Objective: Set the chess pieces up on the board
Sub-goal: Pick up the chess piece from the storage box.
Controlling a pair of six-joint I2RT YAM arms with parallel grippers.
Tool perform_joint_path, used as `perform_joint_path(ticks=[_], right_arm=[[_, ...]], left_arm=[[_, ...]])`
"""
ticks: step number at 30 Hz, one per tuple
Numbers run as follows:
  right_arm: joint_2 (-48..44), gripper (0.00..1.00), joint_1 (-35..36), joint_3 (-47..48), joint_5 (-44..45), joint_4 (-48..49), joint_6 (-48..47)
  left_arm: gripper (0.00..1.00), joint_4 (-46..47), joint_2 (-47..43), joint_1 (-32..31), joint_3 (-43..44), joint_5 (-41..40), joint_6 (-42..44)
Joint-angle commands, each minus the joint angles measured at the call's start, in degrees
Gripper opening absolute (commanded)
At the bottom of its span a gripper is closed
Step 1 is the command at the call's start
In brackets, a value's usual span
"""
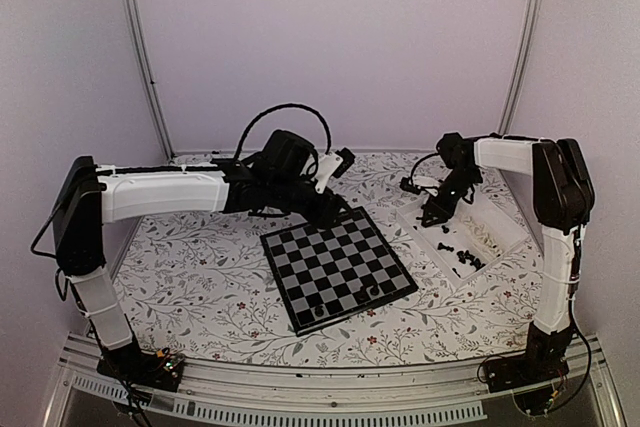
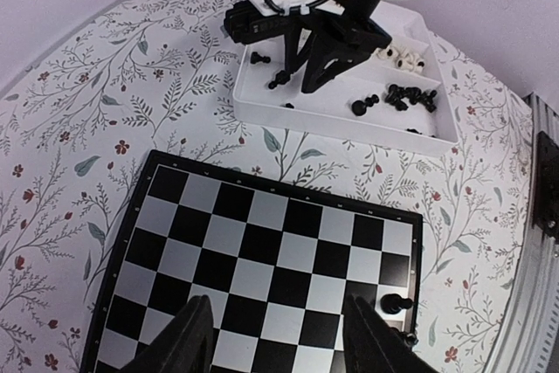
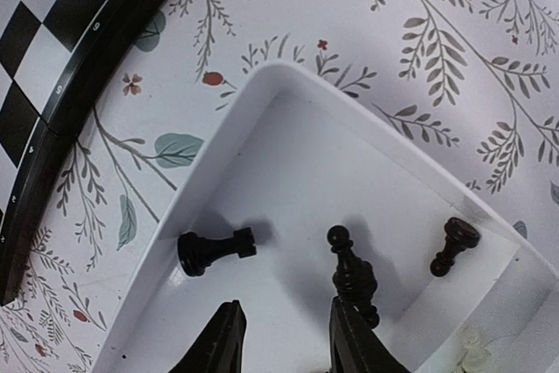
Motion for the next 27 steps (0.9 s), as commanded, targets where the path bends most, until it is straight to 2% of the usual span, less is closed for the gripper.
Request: perform_joint_path(ticks=[1,6,16,25,27], right_arm=[[-0.4,0.38,0.2,2.4,5.8,0.9,-3.0],[1.7,0.41,0.2,4.0,9.4,1.5,-5.8],[5.3,0.42,0.3,5.6,7.1,-1.5,-8.1],[6.3,0.39,0.3,4.2,8.5,-3.7,-8.4],[6.3,0.34,0.3,3.5,9.0,-3.9,-8.3]], left_arm=[[0.52,-0.4,0.6,0.0,1.6,1.1,0.5],[0.52,-0.6,0.5,0.0,1.7,1.1,0.6],[0.52,-0.8,0.4,0.0,1.6,1.0,1.1],[0.52,-0.9,1.0,0.0,1.8,1.2,1.1],[0.52,-0.9,1.0,0.0,1.8,1.3,1.1]])
